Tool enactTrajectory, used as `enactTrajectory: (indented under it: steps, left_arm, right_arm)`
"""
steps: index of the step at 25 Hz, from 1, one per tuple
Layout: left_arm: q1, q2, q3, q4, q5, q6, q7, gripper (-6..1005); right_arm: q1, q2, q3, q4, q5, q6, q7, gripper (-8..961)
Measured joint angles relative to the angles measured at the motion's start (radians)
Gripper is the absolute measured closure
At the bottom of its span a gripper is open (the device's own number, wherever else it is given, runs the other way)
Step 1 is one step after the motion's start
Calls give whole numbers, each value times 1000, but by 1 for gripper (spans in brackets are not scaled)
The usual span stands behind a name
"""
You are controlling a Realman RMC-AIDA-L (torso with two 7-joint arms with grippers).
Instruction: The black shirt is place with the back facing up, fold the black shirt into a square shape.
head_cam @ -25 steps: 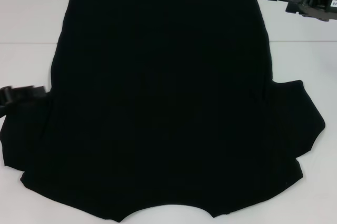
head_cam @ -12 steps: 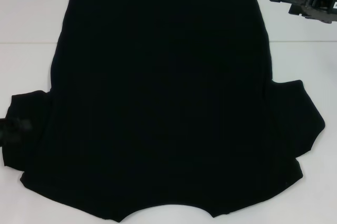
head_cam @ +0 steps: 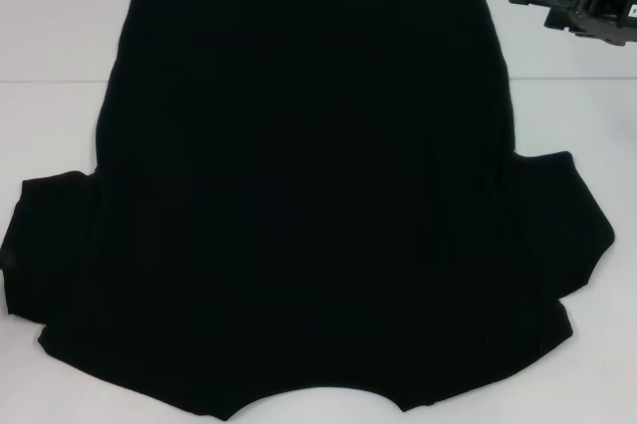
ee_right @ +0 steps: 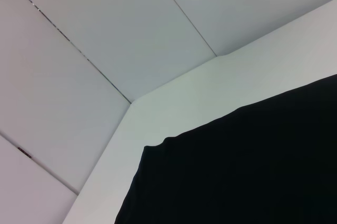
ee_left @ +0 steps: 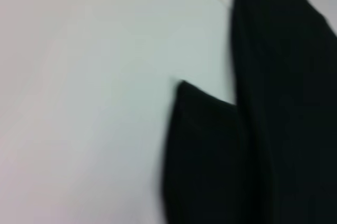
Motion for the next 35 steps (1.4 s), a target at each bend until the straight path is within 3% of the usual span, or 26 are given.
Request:
enactTrajectory:
  steps: [35]
  left_arm:
    - [-13, -5, 43, -76, 29, -65, -19, 542]
  right_arm:
    - [-8, 1, 14, 1, 2, 5, -9, 75]
